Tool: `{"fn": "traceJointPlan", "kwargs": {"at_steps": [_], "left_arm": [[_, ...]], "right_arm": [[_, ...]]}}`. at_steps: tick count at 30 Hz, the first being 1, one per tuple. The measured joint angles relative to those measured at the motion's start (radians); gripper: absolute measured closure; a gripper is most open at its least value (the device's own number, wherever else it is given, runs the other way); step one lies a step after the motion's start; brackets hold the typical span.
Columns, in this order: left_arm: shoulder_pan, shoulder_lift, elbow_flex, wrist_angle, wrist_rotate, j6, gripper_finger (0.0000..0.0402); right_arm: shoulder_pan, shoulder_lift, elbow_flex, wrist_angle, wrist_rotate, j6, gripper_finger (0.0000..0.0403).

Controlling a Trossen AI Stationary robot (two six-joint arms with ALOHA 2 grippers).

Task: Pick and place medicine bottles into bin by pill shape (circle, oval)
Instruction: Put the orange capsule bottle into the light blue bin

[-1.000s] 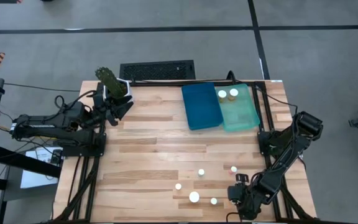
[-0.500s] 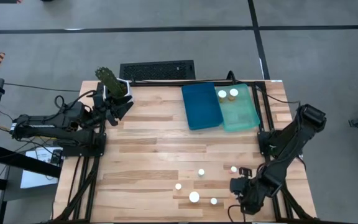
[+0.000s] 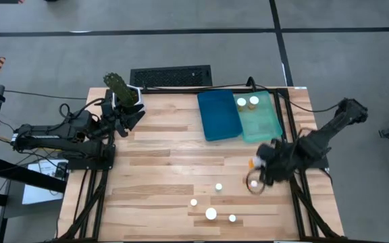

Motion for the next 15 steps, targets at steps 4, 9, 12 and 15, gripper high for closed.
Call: {"fn": "traceJointPlan", "kwargs": {"at_steps": [4, 9, 12, 15], "left_arm": [[0.000, 0.000, 0.000, 0.000, 0.000, 0.000, 0.0105], [0.000, 0.000, 0.000, 0.000, -0.001, 0.000, 0.0105], [0.000, 0.000, 0.000, 0.000, -0.001, 0.000, 0.0105], [0.000, 0.000, 0.000, 0.000, -0.002, 0.000, 0.0105]], "right_arm": [[-0.180, -0.057, 0.000, -0.082, 0.037, -0.067, 0.0195], [-0.439, -0.059, 0.000, -0.098, 0.039, -0.211, 0.0180], [-0.578, -0.043, 0.000, -0.071, 0.056, -0.313, 0.0183], [-0.707, -0.031, -0.006, 0.002, 0.068, -0.397, 0.0190]]}}
